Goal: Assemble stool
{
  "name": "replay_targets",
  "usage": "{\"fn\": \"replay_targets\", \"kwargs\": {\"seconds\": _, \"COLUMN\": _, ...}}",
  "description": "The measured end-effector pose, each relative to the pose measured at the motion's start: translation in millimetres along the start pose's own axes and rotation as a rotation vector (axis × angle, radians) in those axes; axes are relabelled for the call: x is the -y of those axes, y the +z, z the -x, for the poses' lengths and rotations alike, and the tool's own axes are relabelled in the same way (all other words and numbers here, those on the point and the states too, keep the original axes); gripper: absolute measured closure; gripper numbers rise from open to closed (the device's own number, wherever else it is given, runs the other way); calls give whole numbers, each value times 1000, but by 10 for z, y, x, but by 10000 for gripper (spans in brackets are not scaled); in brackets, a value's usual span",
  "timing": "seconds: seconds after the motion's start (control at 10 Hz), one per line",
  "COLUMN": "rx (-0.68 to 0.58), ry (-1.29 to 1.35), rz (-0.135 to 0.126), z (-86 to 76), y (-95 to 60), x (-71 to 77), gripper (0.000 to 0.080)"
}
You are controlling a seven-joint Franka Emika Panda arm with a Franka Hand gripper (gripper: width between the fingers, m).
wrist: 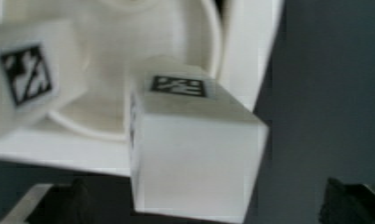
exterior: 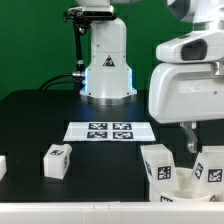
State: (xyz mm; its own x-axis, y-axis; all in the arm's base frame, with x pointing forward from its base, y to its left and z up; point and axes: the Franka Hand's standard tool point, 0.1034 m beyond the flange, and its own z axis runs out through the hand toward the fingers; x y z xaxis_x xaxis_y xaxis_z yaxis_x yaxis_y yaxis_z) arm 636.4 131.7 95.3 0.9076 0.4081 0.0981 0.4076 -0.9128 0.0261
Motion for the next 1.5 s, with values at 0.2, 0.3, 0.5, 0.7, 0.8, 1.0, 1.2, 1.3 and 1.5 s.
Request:
{"fn": "replay_targets", "kwargs": {"seconds": 0.2, "rx": 66, "ry": -247, "rz": 14, "z": 4, "y": 26, "x": 122, "gripper": 151}}
{"fn": "replay_targets", "kwargs": {"seconds": 0.3, "rx": 68, "ry": -314, "rz": 19, "z": 9, "y": 28, "x": 102, "gripper": 151}}
{"fn": "replay_targets", "kwargs": {"seconds": 0.5, "rx": 77, "ry": -436, "rz": 27, "z": 25, "y": 31, "x": 53, "gripper": 151}}
{"fn": "replay_targets", "kwargs": {"seconds": 0.7, "rx": 127, "ry": -704, "rz": 37, "z": 63, "y": 62, "x": -5, "gripper": 151}}
{"fn": "replay_targets", "kwargs": {"seconds": 0.8, "rx": 189, "ry": -873, "rz": 49, "z": 48, "y": 105, "x": -16, "gripper": 151}}
{"fn": "replay_targets", "kwargs": {"seconds": 1.0, "rx": 255, "ry": -1034, "rz": 37, "z": 84, "y": 202, "x": -63, "gripper": 151}}
{"fn": "replay_targets", "kwargs": {"seconds": 1.2, "rx": 255, "ry": -989, "rz": 41, "z": 96, "y": 212, "x": -91, "gripper": 174}}
{"fn": "replay_targets", "kwargs": {"seconds": 1.3, "rx": 255, "ry": -981, "rz": 41, "z": 100, "y": 213, "x": -100, "gripper": 174}}
{"fn": "replay_targets", "kwargs": {"seconds": 1.5, "rx": 248, "ry": -821, "rz": 60, "z": 101, "y": 214, "x": -103, "gripper": 357}}
